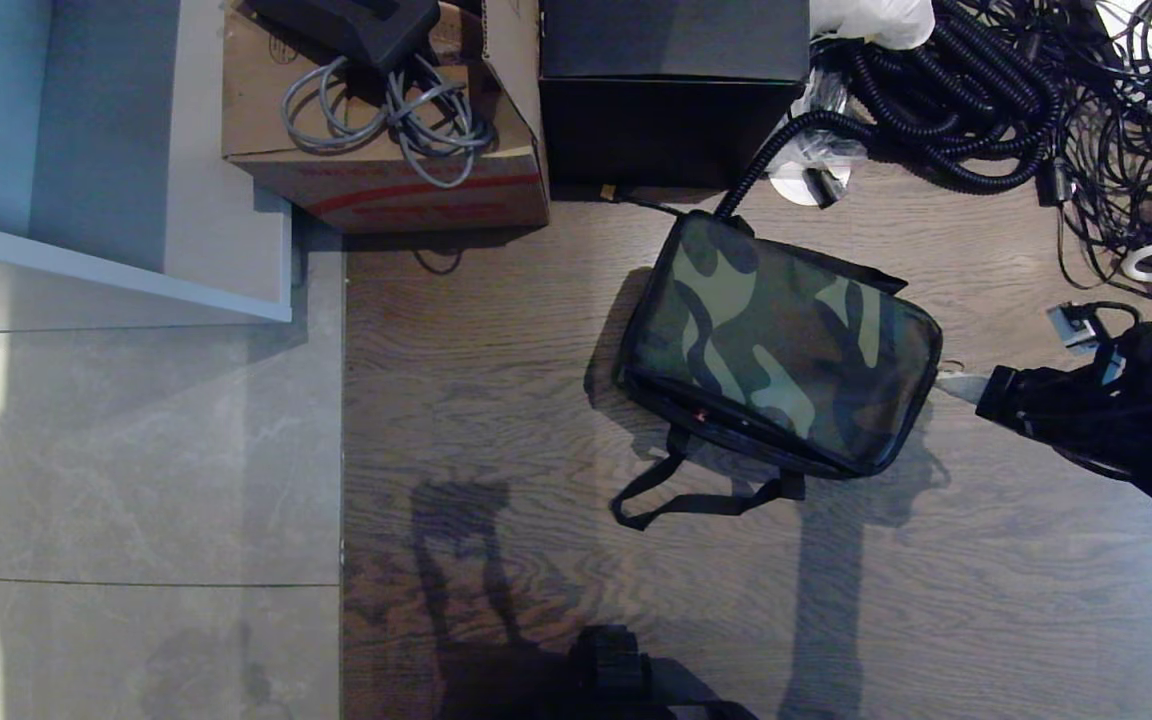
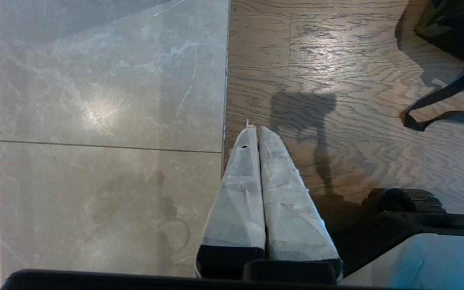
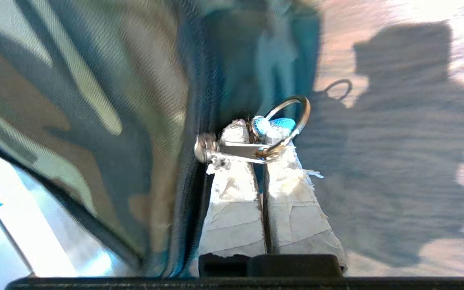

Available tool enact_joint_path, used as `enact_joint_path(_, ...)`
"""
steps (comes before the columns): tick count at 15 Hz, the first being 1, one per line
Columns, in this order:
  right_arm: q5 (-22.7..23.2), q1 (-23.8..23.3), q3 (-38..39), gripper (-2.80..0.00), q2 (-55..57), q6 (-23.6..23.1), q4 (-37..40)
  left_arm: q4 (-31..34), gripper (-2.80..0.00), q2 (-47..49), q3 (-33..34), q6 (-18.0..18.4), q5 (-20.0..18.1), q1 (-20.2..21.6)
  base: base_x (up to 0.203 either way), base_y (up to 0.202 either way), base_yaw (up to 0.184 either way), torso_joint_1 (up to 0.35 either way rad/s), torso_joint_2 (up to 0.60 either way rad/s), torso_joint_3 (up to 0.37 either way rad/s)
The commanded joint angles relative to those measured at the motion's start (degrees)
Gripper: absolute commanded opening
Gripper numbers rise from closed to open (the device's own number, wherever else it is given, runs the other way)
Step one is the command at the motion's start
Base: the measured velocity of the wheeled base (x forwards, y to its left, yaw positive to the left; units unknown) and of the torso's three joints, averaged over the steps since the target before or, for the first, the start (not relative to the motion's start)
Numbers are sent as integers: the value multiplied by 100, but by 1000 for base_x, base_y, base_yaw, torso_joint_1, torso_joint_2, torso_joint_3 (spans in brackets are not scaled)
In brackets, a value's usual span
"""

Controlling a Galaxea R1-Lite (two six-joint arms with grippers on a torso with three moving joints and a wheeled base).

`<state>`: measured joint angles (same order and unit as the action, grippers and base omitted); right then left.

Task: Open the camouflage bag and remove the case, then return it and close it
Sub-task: Open the top of the storage box

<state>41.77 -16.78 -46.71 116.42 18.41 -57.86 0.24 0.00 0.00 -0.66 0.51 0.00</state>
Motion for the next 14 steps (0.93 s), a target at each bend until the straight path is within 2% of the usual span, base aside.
enact_joint_path(1,50,-80,-23,-280,-23,-4,-24,2,-280,0,0,-4,2,0,0,0,0,0,0,0)
enact_joint_path(6,333,-105,-118,-280,-84,-106,-21,2,-280,0,0,-4,2,0,0,0,0,0,0,0)
enact_joint_path(14,372,-269,-586,-280,60,-259,-89,2,-280,0,0,-4,2,0,0,0,0,0,0,0)
